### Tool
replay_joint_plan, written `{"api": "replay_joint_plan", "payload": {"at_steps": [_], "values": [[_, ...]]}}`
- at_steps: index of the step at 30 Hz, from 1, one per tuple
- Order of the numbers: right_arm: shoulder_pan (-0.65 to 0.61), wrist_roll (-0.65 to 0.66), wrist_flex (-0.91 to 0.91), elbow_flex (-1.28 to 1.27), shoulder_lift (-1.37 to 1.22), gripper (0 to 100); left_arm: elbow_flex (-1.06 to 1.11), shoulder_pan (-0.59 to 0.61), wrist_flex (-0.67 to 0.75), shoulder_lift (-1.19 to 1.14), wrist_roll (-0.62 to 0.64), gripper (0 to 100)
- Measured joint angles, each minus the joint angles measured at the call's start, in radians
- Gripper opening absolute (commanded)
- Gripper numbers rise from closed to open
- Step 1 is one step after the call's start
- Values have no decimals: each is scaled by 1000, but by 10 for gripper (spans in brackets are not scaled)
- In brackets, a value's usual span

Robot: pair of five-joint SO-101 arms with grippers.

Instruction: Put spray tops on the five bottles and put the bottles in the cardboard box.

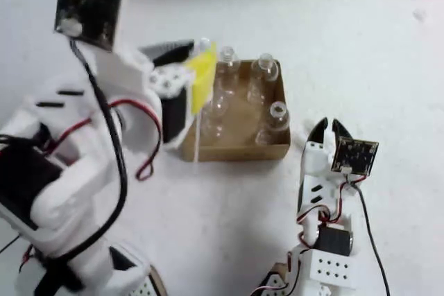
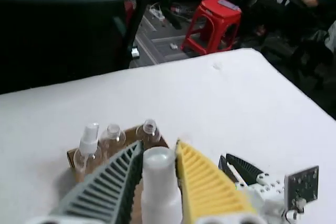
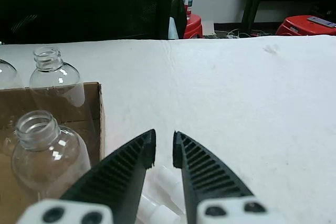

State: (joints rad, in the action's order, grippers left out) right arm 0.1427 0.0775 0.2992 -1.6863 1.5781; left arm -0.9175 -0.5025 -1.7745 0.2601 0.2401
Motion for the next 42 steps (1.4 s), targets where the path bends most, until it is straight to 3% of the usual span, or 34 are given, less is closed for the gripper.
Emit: {"api": "replay_joint_plan", "payload": {"at_steps": [2,5,10,15,22,28,42], "values": [[0,0,0,0,0,49,137,-14,6,72,-2,20],[0,0,0,0,0,49,361,5,140,181,-2,20],[0,0,0,0,0,49,735,112,592,334,2,20],[0,0,0,0,0,49,1030,123,1063,387,6,20],[0,0,0,0,0,49,1292,135,1413,393,-15,20],[0,0,0,0,0,49,1468,143,1564,391,-137,20],[0,0,0,0,0,49,1511,150,1576,405,-153,20]]}}
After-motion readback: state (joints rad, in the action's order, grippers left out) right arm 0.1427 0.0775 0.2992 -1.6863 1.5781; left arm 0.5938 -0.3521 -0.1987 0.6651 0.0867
